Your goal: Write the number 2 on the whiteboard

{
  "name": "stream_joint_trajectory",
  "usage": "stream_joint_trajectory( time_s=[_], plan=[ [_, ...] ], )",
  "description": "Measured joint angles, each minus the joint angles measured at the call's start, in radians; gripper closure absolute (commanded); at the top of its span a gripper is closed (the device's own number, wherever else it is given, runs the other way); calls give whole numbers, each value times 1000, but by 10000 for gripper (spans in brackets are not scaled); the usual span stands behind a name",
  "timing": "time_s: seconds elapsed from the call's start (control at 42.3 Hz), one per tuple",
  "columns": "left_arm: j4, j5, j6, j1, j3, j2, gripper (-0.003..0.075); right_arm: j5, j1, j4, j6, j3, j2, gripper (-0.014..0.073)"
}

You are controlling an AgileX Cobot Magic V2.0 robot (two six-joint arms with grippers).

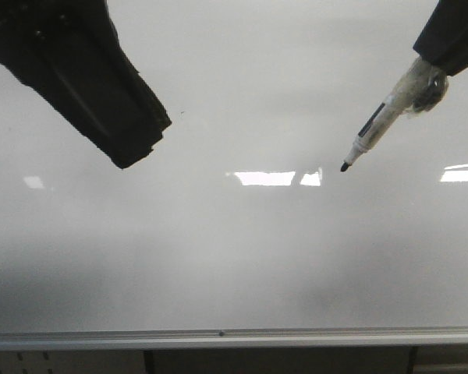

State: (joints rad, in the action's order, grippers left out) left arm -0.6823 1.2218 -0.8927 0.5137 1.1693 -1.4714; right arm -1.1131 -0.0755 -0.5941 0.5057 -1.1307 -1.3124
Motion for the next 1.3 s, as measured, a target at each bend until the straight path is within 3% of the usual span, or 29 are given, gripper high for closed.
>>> stream_joint_trajectory(
  time_s=[0.331,0.567,0.709,1.04,1.3],
  plan=[
    [0,0,0,0,0,0,740,-2,0,2,5,0,0,709],
    [0,0,0,0,0,0,740,173,0,63,20,-28,36,700],
    [0,0,0,0,0,0,740,237,0,118,21,-109,79,700],
    [0,-2,0,0,0,0,740,199,0,264,-55,-407,42,700],
    [0,-2,0,0,0,0,740,251,0,275,-54,-453,-42,700]
  ],
)
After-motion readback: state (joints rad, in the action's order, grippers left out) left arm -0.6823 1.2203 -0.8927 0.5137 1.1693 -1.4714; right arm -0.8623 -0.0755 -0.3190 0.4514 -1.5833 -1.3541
